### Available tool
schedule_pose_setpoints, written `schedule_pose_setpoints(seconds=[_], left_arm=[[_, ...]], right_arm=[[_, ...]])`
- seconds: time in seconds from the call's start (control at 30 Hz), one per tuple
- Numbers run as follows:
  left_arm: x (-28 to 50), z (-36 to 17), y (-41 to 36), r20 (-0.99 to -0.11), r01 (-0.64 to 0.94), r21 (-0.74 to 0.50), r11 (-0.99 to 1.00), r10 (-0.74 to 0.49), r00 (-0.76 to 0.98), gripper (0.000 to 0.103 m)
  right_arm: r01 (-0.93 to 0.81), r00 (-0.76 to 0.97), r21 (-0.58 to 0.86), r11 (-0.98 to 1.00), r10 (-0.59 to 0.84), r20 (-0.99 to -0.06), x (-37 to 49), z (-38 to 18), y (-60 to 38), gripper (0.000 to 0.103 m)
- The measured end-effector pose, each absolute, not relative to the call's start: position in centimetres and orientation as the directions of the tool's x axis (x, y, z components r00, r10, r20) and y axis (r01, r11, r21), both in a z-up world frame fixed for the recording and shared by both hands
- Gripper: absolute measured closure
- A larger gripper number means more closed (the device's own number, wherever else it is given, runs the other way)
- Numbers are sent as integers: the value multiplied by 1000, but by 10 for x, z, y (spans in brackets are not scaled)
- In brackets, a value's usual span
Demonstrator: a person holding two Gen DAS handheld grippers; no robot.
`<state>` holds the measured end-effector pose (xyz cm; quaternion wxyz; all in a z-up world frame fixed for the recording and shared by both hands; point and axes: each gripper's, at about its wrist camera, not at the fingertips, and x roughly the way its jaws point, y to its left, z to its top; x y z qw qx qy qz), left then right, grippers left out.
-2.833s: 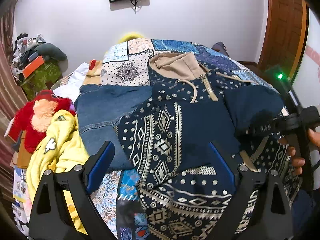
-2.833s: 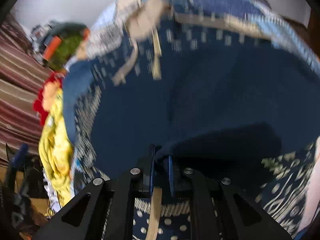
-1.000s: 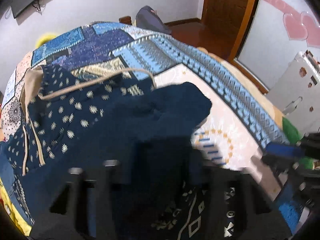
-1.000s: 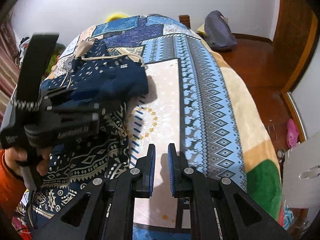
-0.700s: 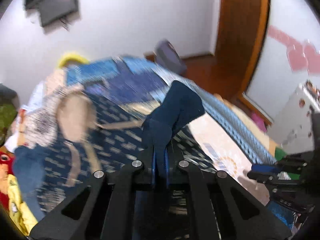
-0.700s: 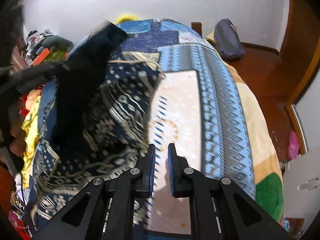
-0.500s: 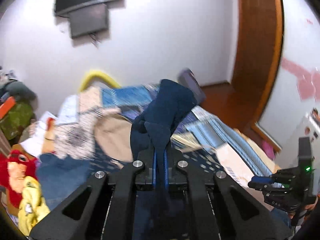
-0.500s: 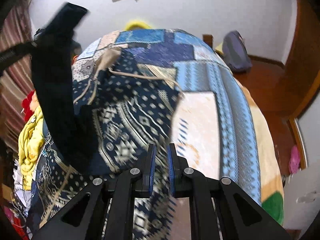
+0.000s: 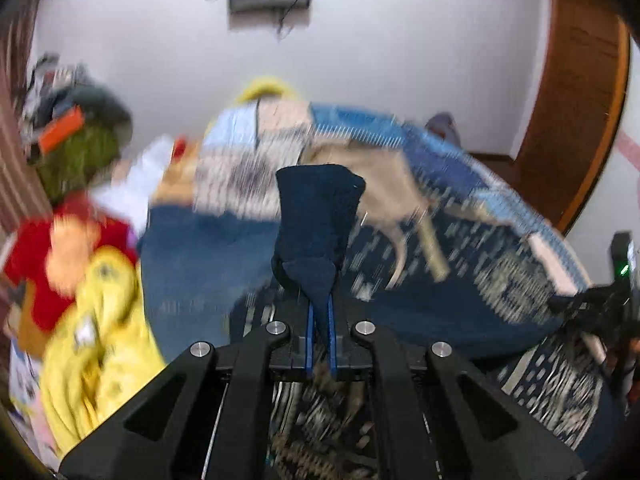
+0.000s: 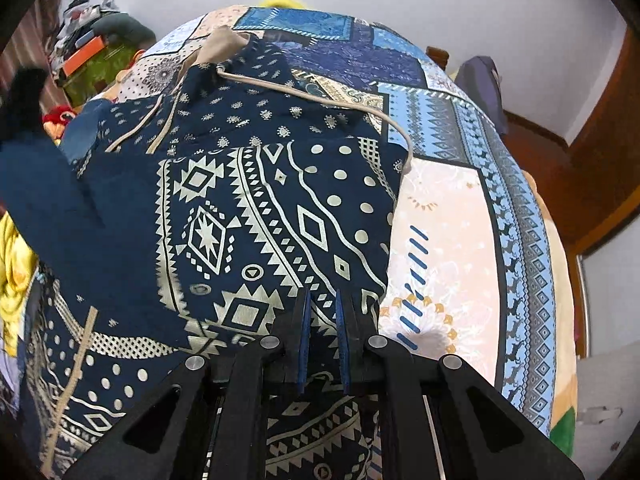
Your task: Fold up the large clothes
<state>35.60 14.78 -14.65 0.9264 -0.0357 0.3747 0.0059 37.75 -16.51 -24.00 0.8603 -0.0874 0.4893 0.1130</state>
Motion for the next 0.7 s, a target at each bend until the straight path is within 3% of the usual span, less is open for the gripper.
schedule_pose_setpoints(seconds=[0.27, 0.4, 0.47, 0.5, 0.53, 0.57, 0.6, 0.7], left_arm=[[332, -252, 179, -836, -119, -200, 973, -106, 538, 94], [316, -270, 181, -856, -156, -186, 970, -82, 510, 76], [309, -273, 184, -861, -185, -163, 969, -49, 506, 59], [307, -272, 185, -864, -192, -154, 969, -38, 502, 52], [304, -272, 189, -868, -200, -145, 969, -27, 496, 49], [302, -272, 192, -871, -206, -136, 969, -18, 491, 45], [300, -270, 193, -873, -208, -130, 969, -13, 488, 43], [292, -268, 196, -883, -210, -85, 974, 24, 468, 36]], right_arm=[[-268, 510, -142, 953, 16, -860, 375, -243, -160, 95], [-241, 520, -192, 951, -40, -853, 372, -244, -162, 95], [-222, 523, -216, 951, -71, -849, 370, -245, -166, 91], [-209, 528, -226, 951, -85, -845, 368, -244, -168, 80], [-182, 537, -257, 949, -123, -835, 368, -244, -171, 55], [-142, 548, -308, 941, -185, -816, 367, -245, -175, 37], [-125, 557, -329, 936, -208, -804, 366, -245, -177, 13], [-146, 538, -280, 949, -161, -828, 361, -246, -187, 10]])
